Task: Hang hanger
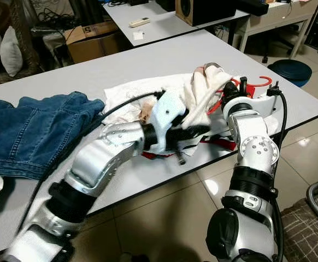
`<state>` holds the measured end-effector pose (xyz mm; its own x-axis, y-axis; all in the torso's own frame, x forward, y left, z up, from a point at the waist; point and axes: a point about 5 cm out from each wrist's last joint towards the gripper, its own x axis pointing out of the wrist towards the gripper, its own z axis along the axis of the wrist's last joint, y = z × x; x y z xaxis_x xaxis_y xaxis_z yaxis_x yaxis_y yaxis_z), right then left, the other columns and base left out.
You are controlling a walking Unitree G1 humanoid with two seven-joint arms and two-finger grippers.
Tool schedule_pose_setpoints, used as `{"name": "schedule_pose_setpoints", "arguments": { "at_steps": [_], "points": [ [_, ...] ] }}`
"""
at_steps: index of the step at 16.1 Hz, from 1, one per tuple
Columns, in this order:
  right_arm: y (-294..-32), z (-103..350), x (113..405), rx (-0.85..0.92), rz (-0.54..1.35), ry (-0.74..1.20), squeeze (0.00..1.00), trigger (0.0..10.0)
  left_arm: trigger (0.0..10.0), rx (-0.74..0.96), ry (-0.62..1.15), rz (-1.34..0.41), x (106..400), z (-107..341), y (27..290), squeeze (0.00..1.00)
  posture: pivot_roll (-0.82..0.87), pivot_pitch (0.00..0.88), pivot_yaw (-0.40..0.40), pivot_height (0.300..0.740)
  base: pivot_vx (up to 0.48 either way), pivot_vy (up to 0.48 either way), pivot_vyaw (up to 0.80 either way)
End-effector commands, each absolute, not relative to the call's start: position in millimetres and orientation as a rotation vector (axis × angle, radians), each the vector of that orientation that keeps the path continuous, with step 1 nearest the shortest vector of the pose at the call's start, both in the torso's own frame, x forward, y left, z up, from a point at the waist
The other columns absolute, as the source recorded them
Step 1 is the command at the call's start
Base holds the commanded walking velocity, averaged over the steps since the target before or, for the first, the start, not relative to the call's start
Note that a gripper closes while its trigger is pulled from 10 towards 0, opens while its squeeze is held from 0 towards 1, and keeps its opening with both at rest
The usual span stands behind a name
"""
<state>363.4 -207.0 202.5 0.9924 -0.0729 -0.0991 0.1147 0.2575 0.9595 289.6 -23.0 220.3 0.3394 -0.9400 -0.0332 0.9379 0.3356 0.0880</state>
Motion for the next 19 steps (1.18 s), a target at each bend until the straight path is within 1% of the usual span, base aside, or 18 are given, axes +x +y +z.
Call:
{"name": "schedule_pose_setpoints", "arguments": {
  "at_steps": [1, 2, 3, 4, 5, 6, 7, 8, 9, 10, 11, 12, 14, 16, 17, 19],
  "points": [
    [-197.4, 203.6, 364.9, 1.287, -0.101, 0.042, 0.00, 10.0, 1.1, -0.010, -0.089, -1.235, 286.4, 240.0, -24.4, 0.00, -0.08, 0.019, 0.127, 0.740, 0.000, 0.000, 0.00],
    [-192.7, 199.0, 364.2, 1.279, -0.101, 0.061, 0.00, 10.0, 2.5, -0.055, -0.103, -1.235, 286.2, 248.0, -26.5, 0.00, -0.07, 0.020, 0.125, 0.740, 0.000, 0.000, 0.00],
    [-188.2, 196.5, 363.9, 1.281, -0.096, 0.074, 0.00, 10.0, 3.6, -0.064, -0.114, -1.227, 286.9, 250.9, -28.2, 0.00, -0.07, 0.022, 0.126, 0.740, 0.000, 0.000, 0.00],
    [-187.1, 196.0, 363.9, 1.281, -0.094, 0.076, 0.00, 10.0, 3.6, -0.068, -0.118, -1.223, 287.3, 251.5, -28.7, 0.00, -0.07, 0.022, 0.126, 0.740, 0.000, 0.000, 0.00],
    [-184.5, 196.0, 364.2, 1.290, -0.088, 0.081, 0.00, 10.0, 4.1, -0.087, -0.113, -1.213, 288.0, 251.0, -30.5, 0.00, -0.07, 0.024, 0.126, 0.740, 0.000, 0.000, 0.00],
    [-185.2, 198.3, 364.8, 1.299, -0.086, 0.075, 0.00, 10.0, 4.4, -0.006, -0.103, -1.224, 286.4, 244.2, -31.3, 0.00, -0.07, 0.024, 0.126, 0.740, 0.000, 0.000, 0.00],
    [-188.4, 202.4, 365.7, 1.319, -0.085, 0.058, 0.00, 10.0, 6.9, 0.139, -0.062, -1.251, 282.5, 226.9, -31.3, 0.00, -0.07, 0.025, 0.125, 0.740, 0.000, 0.000, 0.00],
    [-191.8, 206.7, 366.6, 1.341, -0.082, 0.038, 0.00, 10.0, 10.0, 0.183, -0.008, -1.236, 281.9, 210.4, -29.6, 0.00, -0.07, 0.026, 0.127, 0.740, 0.000, 0.000, 0.00],
    [-193.0, 208.0, 366.7, 1.348, -0.080, 0.031, 0.00, 10.0, 10.0, 0.189, 0.008, -1.209, 283.6, 205.2, -28.6, 0.00, -0.07, 0.027, 0.126, 0.740, 0.000, 0.000, 0.00],
    [-195.7, 210.7, 366.7, 1.349, -0.077, 0.021, 0.00, 10.0, 10.0, 0.261, 0.034, -1.127, 291.0, 191.0, -22.0, 0.00, -0.07, 0.026, 0.127, 0.740, 0.000, 0.000, 0.00],
    [-197.2, 212.8, 366.5, 1.353, -0.073, 0.013, 0.00, 10.0, 10.0, 0.274, 0.052, -1.081, 295.8, 184.7, -16.7, 0.00, -0.07, 0.028, 0.126, 0.740, 0.000, 0.000, 0.00],
    [-197.7, 213.3, 366.3, 1.352, -0.071, 0.011, 0.00, 10.0, 10.0, 0.258, 0.049, -1.084, 295.9, 185.7, -15.5, 1.00, -0.07, 0.028, 0.125, 0.740, 0.000, 0.000, 0.00],
    [-198.7, 214.1, 366.1, 1.352, -0.067, 0.008, 0.00, 10.0, 10.0, 0.209, 0.030, -1.157, 288.9, 191.2, -17.7, 1.00, -0.07, 0.027, 0.123, 0.740, 0.000, 0.000, 0.00],
    [-198.7, 214.8, 366.6, 1.353, -0.064, 0.006, 0.00, 10.0, 10.0, 0.215, 0.028, -1.181, 285.0, 189.2, -20.0, 1.00, -0.07, 0.023, 0.122, 0.740, 0.000, 0.000, 0.00],
    [-198.7, 217.7, 368.0, 1.362, -0.055, -0.002, 0.00, 10.0, 10.0, 0.259, 0.017, -1.209, 278.5, 181.5, -24.6, 1.00, -0.07, 0.021, 0.124, 0.740, 0.000, 0.000, 0.00],
    [-200.8, 224.2, 369.2, 1.370, -0.041, -0.021, 0.00, 10.0, 10.0, 0.427, -0.066, -1.248, 269.5, 172.8, -29.9, 1.00, -0.07, 0.021, 0.125, 0.740, 0.000, 0.000, 0.00]
  ]
}}
